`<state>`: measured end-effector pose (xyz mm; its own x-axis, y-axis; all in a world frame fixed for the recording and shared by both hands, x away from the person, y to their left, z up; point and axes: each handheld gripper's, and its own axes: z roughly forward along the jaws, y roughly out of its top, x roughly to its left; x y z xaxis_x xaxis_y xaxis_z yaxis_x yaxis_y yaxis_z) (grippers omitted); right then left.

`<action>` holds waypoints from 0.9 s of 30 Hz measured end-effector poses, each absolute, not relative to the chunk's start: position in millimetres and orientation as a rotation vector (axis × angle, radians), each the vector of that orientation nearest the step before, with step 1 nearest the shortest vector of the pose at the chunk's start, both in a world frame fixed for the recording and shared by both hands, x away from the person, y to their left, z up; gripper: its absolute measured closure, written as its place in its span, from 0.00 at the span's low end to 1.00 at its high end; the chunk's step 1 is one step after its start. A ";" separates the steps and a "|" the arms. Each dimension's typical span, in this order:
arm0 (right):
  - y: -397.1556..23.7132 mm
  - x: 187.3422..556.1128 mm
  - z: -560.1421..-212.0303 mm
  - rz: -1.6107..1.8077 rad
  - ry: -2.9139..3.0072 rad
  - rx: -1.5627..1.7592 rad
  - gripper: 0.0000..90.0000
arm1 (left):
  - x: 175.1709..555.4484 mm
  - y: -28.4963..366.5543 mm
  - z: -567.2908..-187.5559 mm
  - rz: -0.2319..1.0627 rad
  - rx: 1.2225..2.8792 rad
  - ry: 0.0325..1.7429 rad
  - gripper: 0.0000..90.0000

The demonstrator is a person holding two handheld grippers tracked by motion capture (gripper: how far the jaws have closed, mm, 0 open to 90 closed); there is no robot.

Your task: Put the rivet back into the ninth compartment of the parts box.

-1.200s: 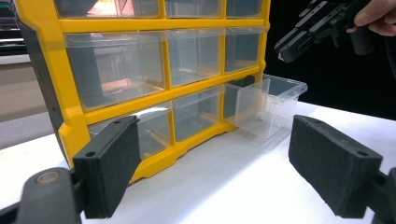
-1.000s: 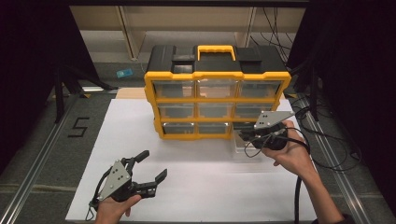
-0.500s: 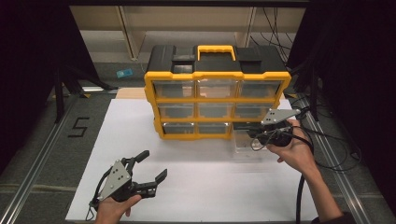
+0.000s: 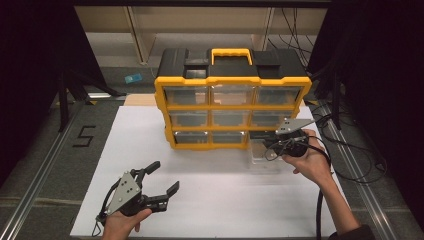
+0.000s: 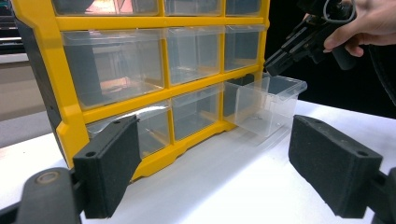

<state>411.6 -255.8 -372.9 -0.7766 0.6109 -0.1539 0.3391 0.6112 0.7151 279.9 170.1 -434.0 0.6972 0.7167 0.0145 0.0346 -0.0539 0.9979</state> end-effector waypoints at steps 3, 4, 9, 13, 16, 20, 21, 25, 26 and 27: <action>-255.6 413.1 -380.1 0.971 2.453 0.766 0.91 | 279.8 170.1 -433.8 0.621 1.542 0.639 0.18; -255.7 412.8 -380.9 0.963 2.455 0.776 0.90 | 279.9 170.1 -433.9 0.621 1.542 0.639 0.18; -254.9 414.0 -380.7 0.967 2.458 0.782 0.76 | 279.8 170.3 -433.7 0.621 1.540 0.638 0.18; -254.8 411.7 -375.2 1.011 2.424 0.813 0.60 | 279.7 170.3 -433.7 0.621 1.541 0.640 0.18; -253.7 410.5 -372.2 1.050 2.403 0.789 0.55 | 279.7 170.1 -433.8 0.621 1.541 0.639 0.18; -248.8 406.3 -367.2 1.094 2.382 0.796 0.50 | 279.8 170.2 -433.9 0.621 1.542 0.638 0.18; -247.2 405.2 -365.9 1.108 2.379 0.798 0.49 | 279.8 170.2 -433.8 0.621 1.541 0.639 0.18; -240.2 399.5 -362.0 1.156 2.369 0.781 0.46 | 279.5 170.4 -433.8 0.621 1.540 0.641 0.18; -238.5 397.8 -360.9 1.164 2.373 0.777 0.45 | 279.5 170.4 -433.7 0.621 1.541 0.640 0.18; -236.6 396.2 -360.2 1.172 2.358 0.766 0.45 | 279.5 170.4 -433.7 0.621 1.541 0.640 0.18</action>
<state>396.2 -236.6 -360.2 -0.7714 0.6277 -0.1047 0.2956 0.4991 0.8146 279.5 170.4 -433.7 0.6969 0.7170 0.0132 0.0345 -0.0519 0.9981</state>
